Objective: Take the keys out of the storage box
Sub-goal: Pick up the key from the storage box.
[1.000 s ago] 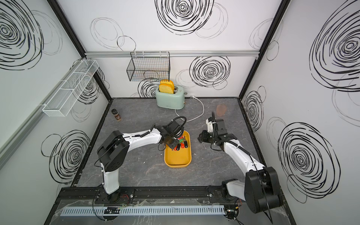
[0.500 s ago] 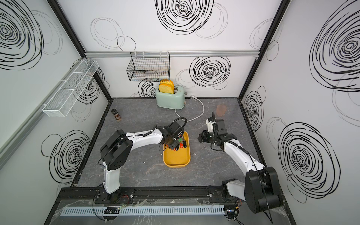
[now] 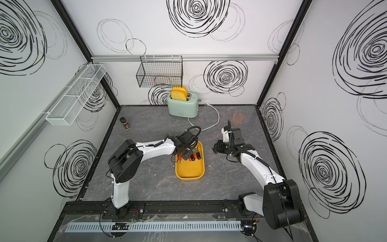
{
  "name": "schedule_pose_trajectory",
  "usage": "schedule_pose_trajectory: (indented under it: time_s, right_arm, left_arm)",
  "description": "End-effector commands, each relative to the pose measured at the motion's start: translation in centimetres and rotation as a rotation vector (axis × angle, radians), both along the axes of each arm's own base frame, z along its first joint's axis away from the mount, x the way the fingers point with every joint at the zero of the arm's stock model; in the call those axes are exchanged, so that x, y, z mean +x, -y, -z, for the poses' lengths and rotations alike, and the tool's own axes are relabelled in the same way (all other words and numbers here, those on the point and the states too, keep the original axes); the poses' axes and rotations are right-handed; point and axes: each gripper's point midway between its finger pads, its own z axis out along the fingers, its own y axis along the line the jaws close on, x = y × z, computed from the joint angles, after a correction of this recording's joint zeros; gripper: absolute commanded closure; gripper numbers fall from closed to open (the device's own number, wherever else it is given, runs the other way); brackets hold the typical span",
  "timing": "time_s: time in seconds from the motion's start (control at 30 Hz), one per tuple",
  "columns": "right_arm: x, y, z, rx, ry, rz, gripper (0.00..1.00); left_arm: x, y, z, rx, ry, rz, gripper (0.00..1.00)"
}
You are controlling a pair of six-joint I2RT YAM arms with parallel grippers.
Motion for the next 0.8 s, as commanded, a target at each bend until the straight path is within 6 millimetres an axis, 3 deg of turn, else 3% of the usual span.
schedule_pose_trajectory:
  time_s: [0.0, 0.77]
  right_arm:
    - [-0.1, -0.2, -0.7, 0.010, 0.033, -0.012, 0.77]
    - [-0.2, -0.3, -1.0, 0.022, 0.040, -0.009, 0.77]
  left_arm:
    - [-0.5, -0.1, -0.8, -0.022, -0.020, 0.000, 1.00]
    - [-2.6, 0.4, -8.1, -0.214, 0.004, -0.016, 1.00]
